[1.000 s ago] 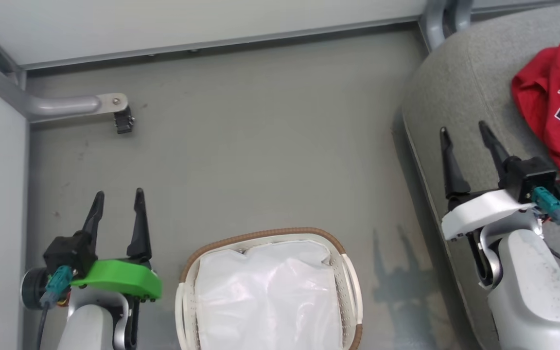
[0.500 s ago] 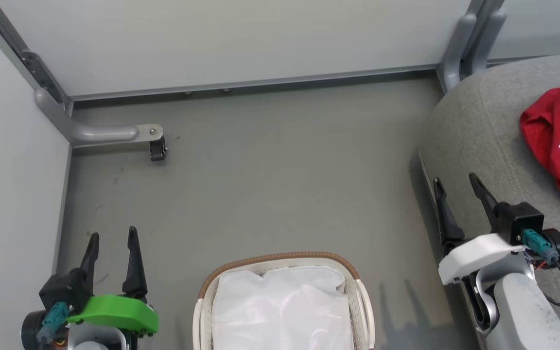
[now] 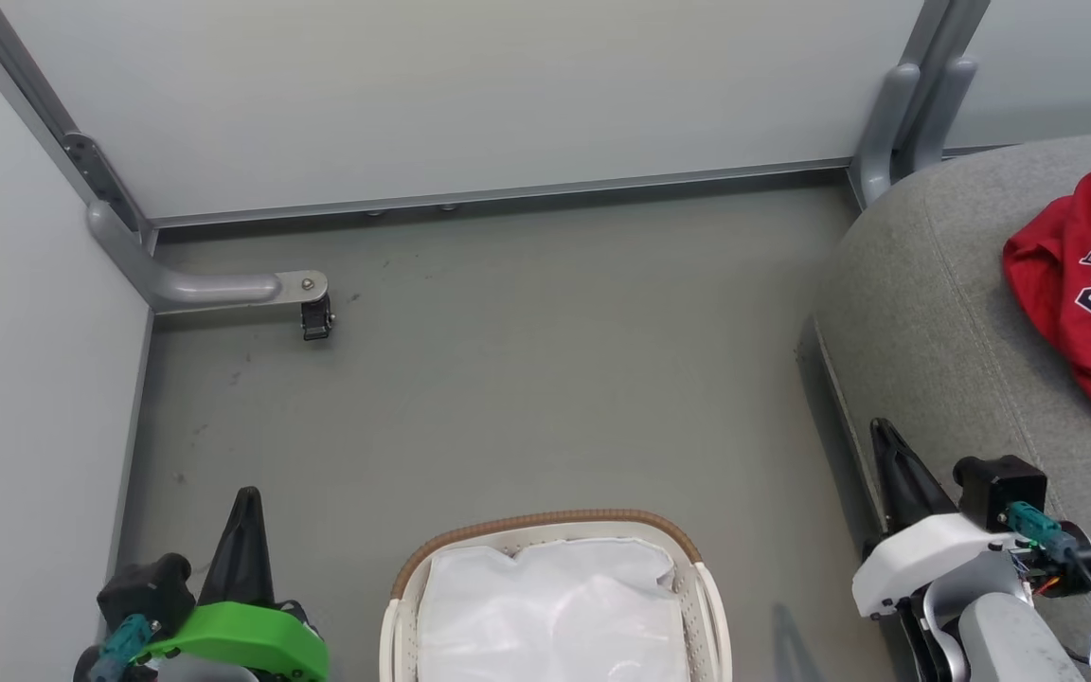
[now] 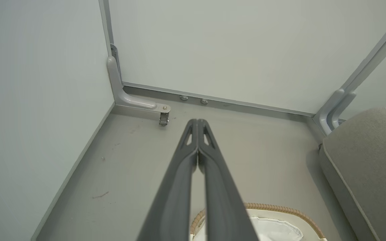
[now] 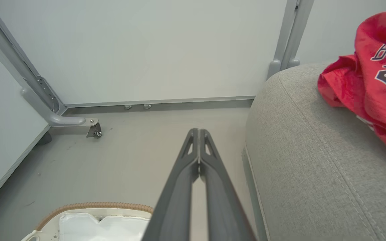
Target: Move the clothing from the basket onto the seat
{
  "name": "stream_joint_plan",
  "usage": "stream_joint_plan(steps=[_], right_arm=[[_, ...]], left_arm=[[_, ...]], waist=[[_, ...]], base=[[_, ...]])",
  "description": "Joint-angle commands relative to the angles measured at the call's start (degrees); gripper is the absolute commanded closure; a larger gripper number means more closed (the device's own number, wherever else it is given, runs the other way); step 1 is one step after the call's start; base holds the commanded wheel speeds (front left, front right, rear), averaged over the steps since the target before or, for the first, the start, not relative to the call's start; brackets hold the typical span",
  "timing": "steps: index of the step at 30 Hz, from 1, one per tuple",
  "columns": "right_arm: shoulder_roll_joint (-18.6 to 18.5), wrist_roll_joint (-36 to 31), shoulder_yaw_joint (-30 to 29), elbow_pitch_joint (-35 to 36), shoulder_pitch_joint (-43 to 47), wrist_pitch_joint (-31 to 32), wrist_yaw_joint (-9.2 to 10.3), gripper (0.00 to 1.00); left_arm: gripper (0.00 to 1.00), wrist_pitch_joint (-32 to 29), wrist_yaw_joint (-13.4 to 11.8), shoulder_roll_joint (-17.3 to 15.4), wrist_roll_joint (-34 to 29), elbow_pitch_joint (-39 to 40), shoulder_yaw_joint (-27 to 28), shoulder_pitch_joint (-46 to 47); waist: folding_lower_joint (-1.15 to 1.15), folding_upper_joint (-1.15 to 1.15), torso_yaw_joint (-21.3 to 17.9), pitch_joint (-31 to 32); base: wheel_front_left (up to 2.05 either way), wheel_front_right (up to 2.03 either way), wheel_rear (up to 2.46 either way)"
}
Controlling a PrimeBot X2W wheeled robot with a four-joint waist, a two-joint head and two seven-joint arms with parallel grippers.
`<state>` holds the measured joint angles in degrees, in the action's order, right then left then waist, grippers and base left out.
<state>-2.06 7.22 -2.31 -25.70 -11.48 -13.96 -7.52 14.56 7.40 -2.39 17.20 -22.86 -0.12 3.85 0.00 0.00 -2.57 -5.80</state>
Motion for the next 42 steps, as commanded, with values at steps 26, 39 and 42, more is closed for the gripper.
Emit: stream_joint_plan(steps=[26,39,42], right_arm=[[-0.5,28.8,-1.4,4.8,1.3,6.7,0.01,1.00],[-0.6,39.6,-2.0,6.2,2.1,9.3,0.02,1.00],[-0.6,41.9,-2.1,6.5,2.2,9.9,0.02,1.00]], left_arm=[[1.00,-7.0,0.0,-0.4,25.4,3.6,2.2,1.0],[1.00,-9.6,0.1,-0.5,35.0,4.6,3.1,1.4],[1.00,-10.2,0.1,-0.5,36.9,4.9,3.2,1.5]], waist=[[0.00,0.00,0.6,1.2],[0.00,0.00,0.8,1.8],[0.00,0.00,0.9,1.9]], base=[[0.00,0.00,0.00],[0.00,0.00,0.00],[0.00,0.00,0.00]])
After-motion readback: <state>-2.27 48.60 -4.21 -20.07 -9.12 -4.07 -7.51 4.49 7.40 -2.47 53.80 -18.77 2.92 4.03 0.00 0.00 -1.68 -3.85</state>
